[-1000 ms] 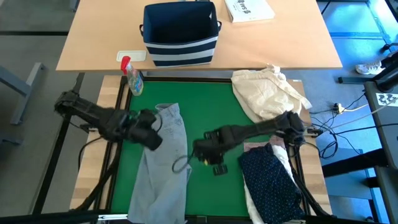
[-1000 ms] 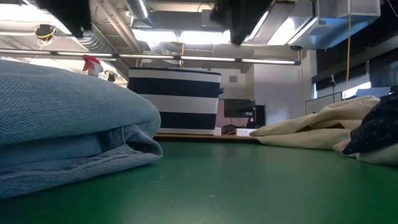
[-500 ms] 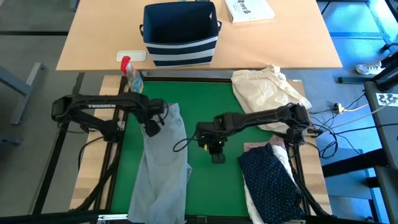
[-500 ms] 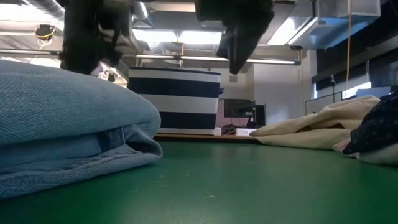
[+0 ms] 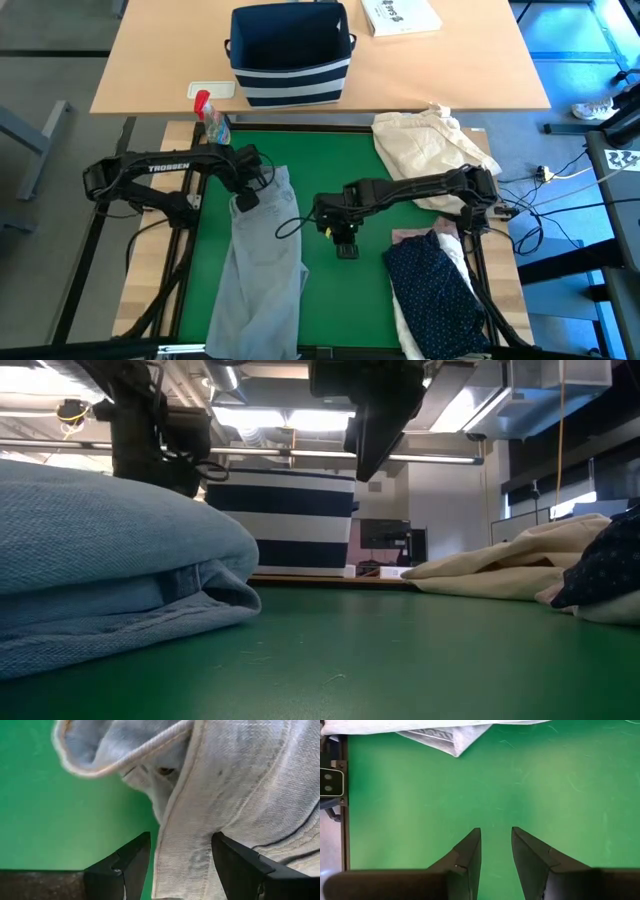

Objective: Fold laundry
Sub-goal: Fold the blue jeans

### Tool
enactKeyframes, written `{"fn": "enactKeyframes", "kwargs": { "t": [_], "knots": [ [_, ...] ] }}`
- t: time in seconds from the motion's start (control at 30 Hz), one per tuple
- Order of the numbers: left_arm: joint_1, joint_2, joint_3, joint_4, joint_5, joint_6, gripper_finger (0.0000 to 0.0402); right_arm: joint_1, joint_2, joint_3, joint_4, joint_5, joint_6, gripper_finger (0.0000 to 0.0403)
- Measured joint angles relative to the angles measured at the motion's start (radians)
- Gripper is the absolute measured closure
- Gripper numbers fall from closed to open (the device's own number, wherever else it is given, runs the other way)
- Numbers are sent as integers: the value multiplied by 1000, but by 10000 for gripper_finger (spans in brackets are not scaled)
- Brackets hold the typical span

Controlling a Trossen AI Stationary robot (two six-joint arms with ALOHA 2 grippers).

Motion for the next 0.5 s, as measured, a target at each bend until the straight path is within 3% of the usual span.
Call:
{"fn": "enactKeyframes", "kwargs": {
  "t": [0.1, 0.2, 0.33, 0.43, 0.5],
  "knots": [
    [20, 0, -27, 36, 72, 59, 203, 3, 0, 0, 7, 0, 2, 297],
    [27, 0, -42, 67, 78, 59, 229, 3, 0, 0, 12, -1, 5, 297],
    [30, 1, -21, 46, 78, 64, 304, 2, 0, 0, 11, 0, 24, 297],
    [30, 1, 60, -75, 65, 99, 377, 2, 0, 0, -5, -2, 31, 297],
    [28, 1, 140, -179, 41, 126, 391, 2, -1, 0, -19, -3, 32, 297]
  ]
}}
